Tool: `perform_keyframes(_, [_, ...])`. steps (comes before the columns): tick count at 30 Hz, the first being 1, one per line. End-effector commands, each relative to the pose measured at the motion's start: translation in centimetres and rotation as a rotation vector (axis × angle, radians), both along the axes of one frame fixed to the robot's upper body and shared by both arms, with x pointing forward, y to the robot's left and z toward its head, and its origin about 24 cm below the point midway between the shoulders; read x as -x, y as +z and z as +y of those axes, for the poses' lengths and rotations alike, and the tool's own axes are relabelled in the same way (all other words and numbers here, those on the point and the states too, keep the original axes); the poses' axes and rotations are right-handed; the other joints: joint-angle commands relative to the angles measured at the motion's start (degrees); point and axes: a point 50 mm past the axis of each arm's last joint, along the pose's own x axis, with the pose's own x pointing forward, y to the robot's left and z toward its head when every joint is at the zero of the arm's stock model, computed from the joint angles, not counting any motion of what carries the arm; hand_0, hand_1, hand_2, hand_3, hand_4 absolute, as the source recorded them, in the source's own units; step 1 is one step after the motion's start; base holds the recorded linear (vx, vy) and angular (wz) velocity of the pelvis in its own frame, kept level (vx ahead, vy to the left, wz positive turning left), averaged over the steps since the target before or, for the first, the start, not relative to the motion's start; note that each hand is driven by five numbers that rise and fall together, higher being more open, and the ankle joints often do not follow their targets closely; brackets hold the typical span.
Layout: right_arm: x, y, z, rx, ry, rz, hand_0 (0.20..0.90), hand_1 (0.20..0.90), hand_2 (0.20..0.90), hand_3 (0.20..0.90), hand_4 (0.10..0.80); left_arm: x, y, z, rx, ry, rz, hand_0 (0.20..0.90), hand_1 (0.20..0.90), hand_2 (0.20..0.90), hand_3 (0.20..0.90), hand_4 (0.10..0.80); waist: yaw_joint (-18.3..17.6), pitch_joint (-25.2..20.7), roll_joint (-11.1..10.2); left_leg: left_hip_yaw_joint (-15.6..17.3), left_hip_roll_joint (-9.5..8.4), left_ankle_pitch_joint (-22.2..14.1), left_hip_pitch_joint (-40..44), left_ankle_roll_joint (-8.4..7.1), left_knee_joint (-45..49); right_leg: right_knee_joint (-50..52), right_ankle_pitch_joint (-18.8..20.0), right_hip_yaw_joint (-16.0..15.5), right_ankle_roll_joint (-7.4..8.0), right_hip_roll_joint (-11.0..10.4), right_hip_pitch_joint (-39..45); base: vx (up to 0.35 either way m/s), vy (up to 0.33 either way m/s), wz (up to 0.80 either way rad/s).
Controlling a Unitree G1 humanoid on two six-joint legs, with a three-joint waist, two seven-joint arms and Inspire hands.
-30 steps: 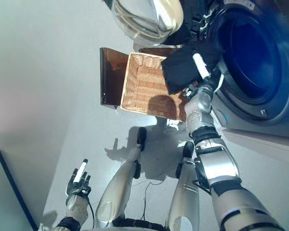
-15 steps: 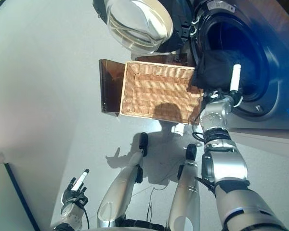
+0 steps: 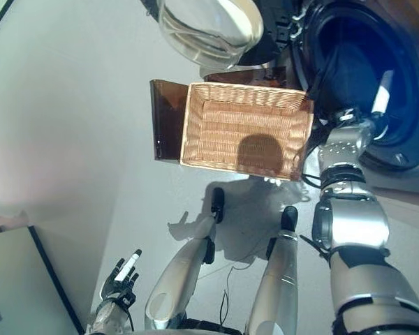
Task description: Pick up the clothes and place them into the washing machine
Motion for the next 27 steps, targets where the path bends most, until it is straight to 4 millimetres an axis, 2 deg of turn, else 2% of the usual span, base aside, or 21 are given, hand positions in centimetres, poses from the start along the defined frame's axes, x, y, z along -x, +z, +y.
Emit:
perform_keyframes(1, [3.4,12.3,-3.3,0.181,-0.134,-0.339,0.2,0.2,0.2,0.2,0.3,0.5,0.5,1.7,-0.064,-0.004,-0.023,0.9,0.9,0.9,0.9,0.8,0.97,1.83,6.16,0.39,-0.01,-3.9,1.22,-5.27,0.73,-12.41,4.43,-0.26,0.71,-2.87,5.54,0.053,-0.002,0.08])
perform_keyframes(4, [4.2,13.7,-4.1,0.205,-0.158,-0.346,0.2,0.2,0.2,0.2,0.3,0.4,0.6,1.6,-0.066,-0.014,-0.037,0.9,0.9,0.9,0.9,0.8,1.63,1.24,6.62,0.13,-0.22,-3.66,1.0,-5.34,0.25,-12.11,4.14,-0.31,0.84,-3.11,5.08,0.021,0.001,0.14])
perform_keyframes(5, [4.8,15.2,-4.2,0.246,-0.169,-0.353,0.2,0.2,0.2,0.2,0.3,0.2,0.8,1.6,-0.068,-0.021,-0.052,0.9,0.9,0.9,0.9,0.8,2.1,0.75,6.86,-0.11,-0.48,-3.62,0.93,-5.33,-0.08,-11.75,3.73,-0.29,0.99,-3.35,4.81,0.063,0.011,0.16])
perform_keyframes(8, [5.7,17.3,-4.4,0.292,-0.186,-0.376,0.2,0.2,0.2,0.2,0.3,-0.1,1.0,1.5,-0.069,-0.03,-0.071,0.9,0.9,0.9,0.9,0.8,2.9,0.15,7.38,-0.24,-0.57,-3.31,0.4,-5.36,-0.37,-11.36,3.73,-0.27,1.01,-3.29,3.92,0.027,0.008,0.11])
perform_keyframes(13, [6.9,19.8,-4.2,0.32,-0.212,-0.421,0.2,0.2,0.2,0.2,0.3,-0.9,1.6,1.4,-0.074,-0.043,-0.116,0.9,0.9,0.9,0.9,0.8,3.83,0.01,7.95,-0.71,-1.06,-3.34,-0.21,-5.42,-0.7,-9.54,2.29,-0.4,1.04,-3.79,2.43,0.01,0.003,0.05])
perform_keyframes(16, [7.3,20.4,-4.2,0.302,-0.225,-0.457,0.2,0.2,0.2,0.2,0.3,-1.3,1.8,1.2,-0.073,-0.043,-0.13,0.9,0.9,0.9,0.9,0.8,4.16,0.12,8.55,-0.86,-1.09,-2.84,-1.2,-5.37,-0.75,-8.57,2.37,-0.03,1.03,-3.67,0.91,-0.014,-0.003,0.02])
perform_keyframes(17, [7.8,20.9,-4.1,0.269,-0.242,-0.522,0.2,0.2,0.2,0.2,0.3,-1.5,2.0,0.9,-0.069,-0.046,-0.144,0.9,0.9,0.9,0.9,0.8,4.27,0.37,9.13,-0.95,-1.3,-2.58,-1.68,-5.42,-0.93,-7.77,1.98,0.18,1.01,-3.74,0.07,-0.028,0.006,0.04])
perform_keyframes(27, [10.4,21.1,-5.9,0.115,-0.379,-0.641,0.2,0.2,0.2,0.2,0.3,-2.0,2.6,0.0,-0.066,-0.059,-0.184,0.9,0.9,0.9,0.9,0.8,4.64,0.03,10.91,-1.43,-2.13,-2.42,-3.8,-5.23,-0.98,-5.84,0.8,1.24,0.96,-3.94,-2.86,0.014,0.014,0.05])
